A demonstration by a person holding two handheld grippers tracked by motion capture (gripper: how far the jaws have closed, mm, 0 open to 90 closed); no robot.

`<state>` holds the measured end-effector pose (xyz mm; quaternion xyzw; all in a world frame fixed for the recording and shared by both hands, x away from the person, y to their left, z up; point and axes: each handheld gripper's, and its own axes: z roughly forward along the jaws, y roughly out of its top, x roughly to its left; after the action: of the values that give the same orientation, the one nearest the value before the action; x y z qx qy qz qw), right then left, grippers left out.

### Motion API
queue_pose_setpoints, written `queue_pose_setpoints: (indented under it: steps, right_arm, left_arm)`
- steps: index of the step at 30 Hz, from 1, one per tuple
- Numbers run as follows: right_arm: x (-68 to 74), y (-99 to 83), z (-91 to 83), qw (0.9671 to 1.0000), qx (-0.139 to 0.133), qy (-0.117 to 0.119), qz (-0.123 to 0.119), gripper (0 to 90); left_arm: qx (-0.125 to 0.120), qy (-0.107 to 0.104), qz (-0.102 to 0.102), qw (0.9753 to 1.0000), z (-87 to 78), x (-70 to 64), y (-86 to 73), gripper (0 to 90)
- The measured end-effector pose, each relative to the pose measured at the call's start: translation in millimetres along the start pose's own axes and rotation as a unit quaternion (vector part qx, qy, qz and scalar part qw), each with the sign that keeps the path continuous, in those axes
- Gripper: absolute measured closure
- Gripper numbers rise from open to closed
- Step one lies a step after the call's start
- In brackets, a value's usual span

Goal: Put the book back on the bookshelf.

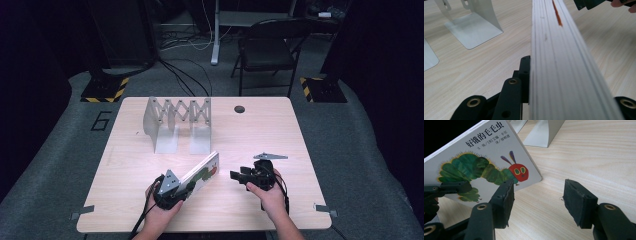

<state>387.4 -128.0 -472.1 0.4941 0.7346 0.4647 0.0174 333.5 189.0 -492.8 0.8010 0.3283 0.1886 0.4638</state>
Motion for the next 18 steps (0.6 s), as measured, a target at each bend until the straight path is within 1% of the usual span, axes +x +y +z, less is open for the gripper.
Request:
queue_pose_setpoints:
  steps: [2,3,6,7,10,11,12,15,18]
  right_arm:
    - [-0.2,-0.7,0.2,1.0000,0.002,-0.001,0.003,41.7]
    - [-1.0,-1.0,0.5,1.0000,0.001,-0.001,0.000,41.7]
    - [-0.9,-2.2,0.5,1.0000,0.003,-0.003,0.001,41.7]
    - [-1.4,-2.5,0.4,1.0000,0.003,-0.003,-0.002,41.7]
    - [-3.1,-4.3,-1.1,0.9999,0.001,-0.006,-0.010,41.7]
    - [-2.8,-5.0,-1.9,1.0000,0.002,-0.007,-0.006,41.7]
    - [-4.2,-6.0,-2.5,0.9999,0.003,-0.008,-0.010,41.7]
    - [-5.8,-7.8,-3.0,0.9999,0.007,-0.013,-0.008,41.8]
    - [-7.3,-8.3,-1.8,0.9997,0.010,-0.017,-0.014,41.8]
  left_arm:
    - [0.004,-0.002,0.006,1.0000,-0.6,0.0,0.5,75.3]
    - [0.007,-0.003,0.008,0.9999,-1.0,-0.1,0.8,75.4]
    - [0.004,0.002,0.008,1.0000,-0.3,-1.3,0.8,75.6]
    - [0.009,-0.002,0.006,0.9999,-1.1,-0.9,1.0,75.6]
    - [0.007,-0.001,0.003,1.0000,-0.8,-0.4,1.0,75.7]
    - [0.007,-0.001,0.003,1.0000,-0.8,-0.4,0.9,75.7]
    - [0.007,-0.001,0.003,1.0000,-0.7,-0.5,0.9,75.7]
    - [0.006,-0.002,0.004,1.0000,-0.1,-1.1,1.0,75.7]
    - [0.006,-0.003,0.006,1.0000,0.3,-1.1,1.4,75.7]
